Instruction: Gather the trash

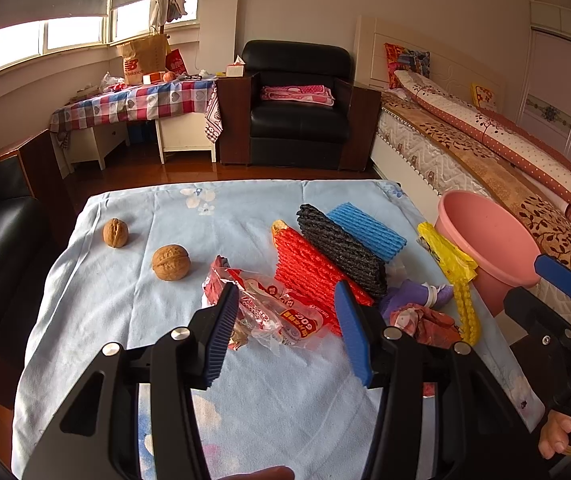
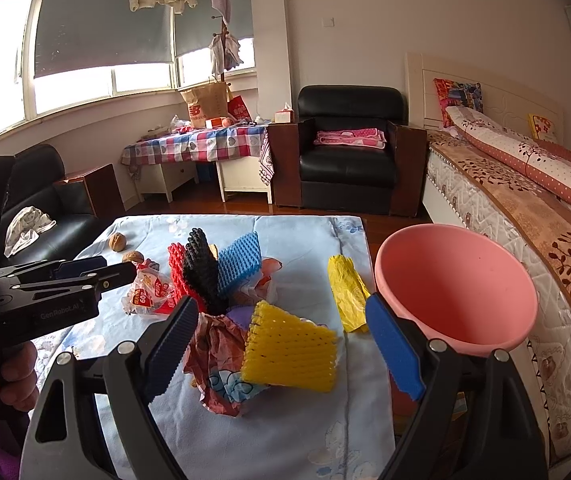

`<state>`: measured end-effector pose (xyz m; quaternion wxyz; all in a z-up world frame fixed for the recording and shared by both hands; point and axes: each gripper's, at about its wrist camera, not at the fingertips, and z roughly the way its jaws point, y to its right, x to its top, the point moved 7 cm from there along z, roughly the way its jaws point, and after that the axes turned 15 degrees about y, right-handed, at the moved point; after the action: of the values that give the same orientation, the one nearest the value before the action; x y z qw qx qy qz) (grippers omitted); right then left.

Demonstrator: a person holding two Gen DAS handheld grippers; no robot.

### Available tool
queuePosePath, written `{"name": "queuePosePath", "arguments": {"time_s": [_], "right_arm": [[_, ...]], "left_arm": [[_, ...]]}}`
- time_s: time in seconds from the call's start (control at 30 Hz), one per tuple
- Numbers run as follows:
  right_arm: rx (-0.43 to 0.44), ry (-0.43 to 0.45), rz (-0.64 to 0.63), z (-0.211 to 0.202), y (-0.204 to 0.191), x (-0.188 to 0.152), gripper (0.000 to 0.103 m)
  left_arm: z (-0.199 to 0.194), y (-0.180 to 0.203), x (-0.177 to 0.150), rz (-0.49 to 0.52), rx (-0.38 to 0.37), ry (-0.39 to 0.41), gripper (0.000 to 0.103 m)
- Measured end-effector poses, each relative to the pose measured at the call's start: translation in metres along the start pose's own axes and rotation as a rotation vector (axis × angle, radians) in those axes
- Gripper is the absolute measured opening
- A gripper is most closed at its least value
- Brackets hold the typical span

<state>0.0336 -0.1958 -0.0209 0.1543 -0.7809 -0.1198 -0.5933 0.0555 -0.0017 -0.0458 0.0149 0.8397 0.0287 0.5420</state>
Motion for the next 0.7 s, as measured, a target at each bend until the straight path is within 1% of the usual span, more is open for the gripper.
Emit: {"name": "queuePosePath", "arguments": {"time_s": [0.7], "right_arm": [[-0.002,-0.006,0.006,0.0015,-0.0003,-0.0026,0.084]], "left_arm": [[0.0002,-0.0002,-0.0001,-0.004,-0.001,-0.002,0.05]]}}
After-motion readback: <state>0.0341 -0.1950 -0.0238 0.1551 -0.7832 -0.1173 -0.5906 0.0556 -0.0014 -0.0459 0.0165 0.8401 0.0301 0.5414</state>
